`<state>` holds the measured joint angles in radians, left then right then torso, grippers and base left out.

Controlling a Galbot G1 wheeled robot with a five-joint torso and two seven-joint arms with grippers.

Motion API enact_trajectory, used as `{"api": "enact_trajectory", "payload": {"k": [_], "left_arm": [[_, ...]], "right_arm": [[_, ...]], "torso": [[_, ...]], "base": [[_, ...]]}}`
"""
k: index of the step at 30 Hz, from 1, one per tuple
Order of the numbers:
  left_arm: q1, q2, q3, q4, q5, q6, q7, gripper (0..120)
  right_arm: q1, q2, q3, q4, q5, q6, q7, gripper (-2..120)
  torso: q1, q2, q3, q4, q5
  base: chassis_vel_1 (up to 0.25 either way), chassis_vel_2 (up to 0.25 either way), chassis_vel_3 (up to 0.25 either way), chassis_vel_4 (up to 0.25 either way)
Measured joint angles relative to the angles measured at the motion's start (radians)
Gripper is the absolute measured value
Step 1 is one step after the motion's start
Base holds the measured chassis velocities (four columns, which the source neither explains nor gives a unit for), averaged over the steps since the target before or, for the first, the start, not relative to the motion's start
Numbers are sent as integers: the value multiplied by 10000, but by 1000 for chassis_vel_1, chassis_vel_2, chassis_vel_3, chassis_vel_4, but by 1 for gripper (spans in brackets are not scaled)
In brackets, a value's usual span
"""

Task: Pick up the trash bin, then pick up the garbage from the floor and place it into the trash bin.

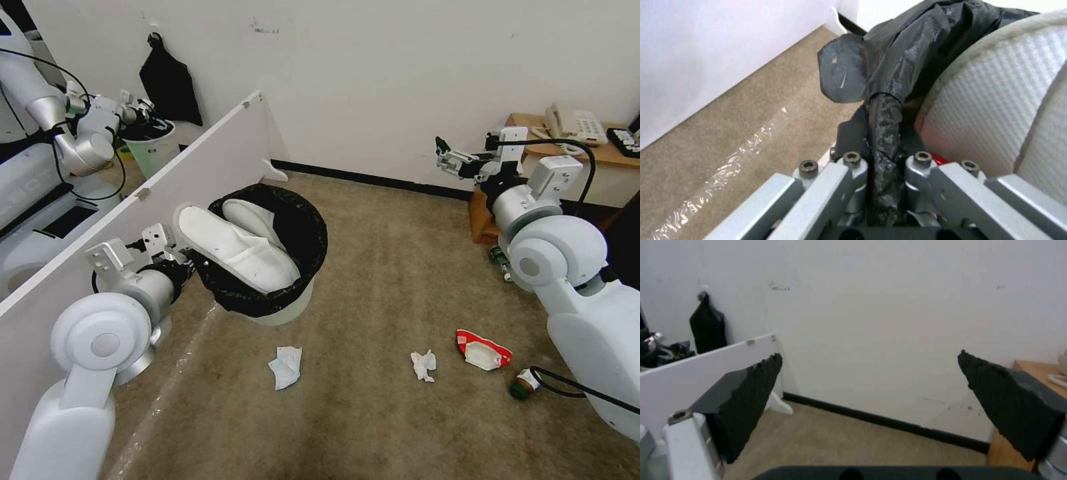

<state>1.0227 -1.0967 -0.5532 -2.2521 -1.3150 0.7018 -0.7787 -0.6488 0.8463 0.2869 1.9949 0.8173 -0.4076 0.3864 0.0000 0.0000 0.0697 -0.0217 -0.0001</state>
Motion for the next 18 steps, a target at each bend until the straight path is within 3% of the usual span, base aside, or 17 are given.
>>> {"api": "enact_trajectory", "payload": {"k": [18], "left_arm": [[-13,-21,-27,28,-35,0,-17,4]], "right_arm": [[78,107,-41,-134,44,103,-92,100]], "torso": [[0,0,0,-1,1]], "base": [[0,0,0,0]]}}
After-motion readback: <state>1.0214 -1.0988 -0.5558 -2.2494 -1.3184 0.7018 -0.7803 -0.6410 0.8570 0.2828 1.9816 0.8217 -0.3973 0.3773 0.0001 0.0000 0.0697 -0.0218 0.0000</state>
